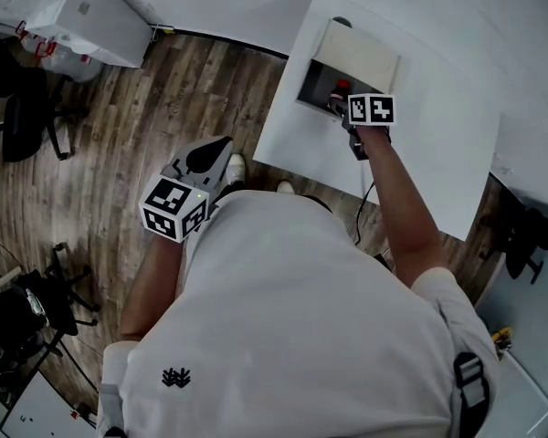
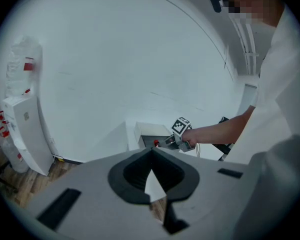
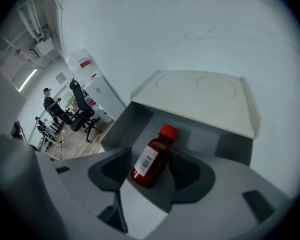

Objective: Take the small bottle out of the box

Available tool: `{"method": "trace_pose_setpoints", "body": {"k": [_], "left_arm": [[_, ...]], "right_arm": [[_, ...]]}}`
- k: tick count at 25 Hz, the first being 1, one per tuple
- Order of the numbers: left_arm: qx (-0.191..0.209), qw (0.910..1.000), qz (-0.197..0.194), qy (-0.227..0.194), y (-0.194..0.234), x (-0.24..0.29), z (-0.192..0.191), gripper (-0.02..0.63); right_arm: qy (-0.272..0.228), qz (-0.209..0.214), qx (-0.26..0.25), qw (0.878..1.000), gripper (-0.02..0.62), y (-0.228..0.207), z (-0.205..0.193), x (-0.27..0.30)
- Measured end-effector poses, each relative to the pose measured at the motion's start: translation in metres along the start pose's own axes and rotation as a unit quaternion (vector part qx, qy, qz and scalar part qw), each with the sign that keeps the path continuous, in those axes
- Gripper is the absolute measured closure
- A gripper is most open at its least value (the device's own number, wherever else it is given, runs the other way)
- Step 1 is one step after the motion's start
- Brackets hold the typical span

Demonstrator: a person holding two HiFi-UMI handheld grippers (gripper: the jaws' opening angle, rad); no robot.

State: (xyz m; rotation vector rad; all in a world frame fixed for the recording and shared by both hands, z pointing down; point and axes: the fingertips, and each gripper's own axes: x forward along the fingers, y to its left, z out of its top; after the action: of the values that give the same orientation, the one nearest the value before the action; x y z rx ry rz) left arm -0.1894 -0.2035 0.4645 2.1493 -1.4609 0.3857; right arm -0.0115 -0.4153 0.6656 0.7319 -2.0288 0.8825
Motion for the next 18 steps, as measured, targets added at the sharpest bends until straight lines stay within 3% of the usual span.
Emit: {"method": "trace_pose_setpoints", "body": {"k": [11, 18], "left_arm": [[0.001, 0.9998, -0.014, 0.011, 0.039, -0.013, -0.006, 0.6], [0.008, 0.9994, -0.032, 0.012, 0.053, -0.016, -0.003, 0.6]], "right_arm": [[0.083, -0.043, 0.033, 0.995, 0.33, -0.019, -0.017, 0.017], [0.102, -0.064, 0.025, 0.992, 0.337, -0.018, -0.017, 0.022]]}}
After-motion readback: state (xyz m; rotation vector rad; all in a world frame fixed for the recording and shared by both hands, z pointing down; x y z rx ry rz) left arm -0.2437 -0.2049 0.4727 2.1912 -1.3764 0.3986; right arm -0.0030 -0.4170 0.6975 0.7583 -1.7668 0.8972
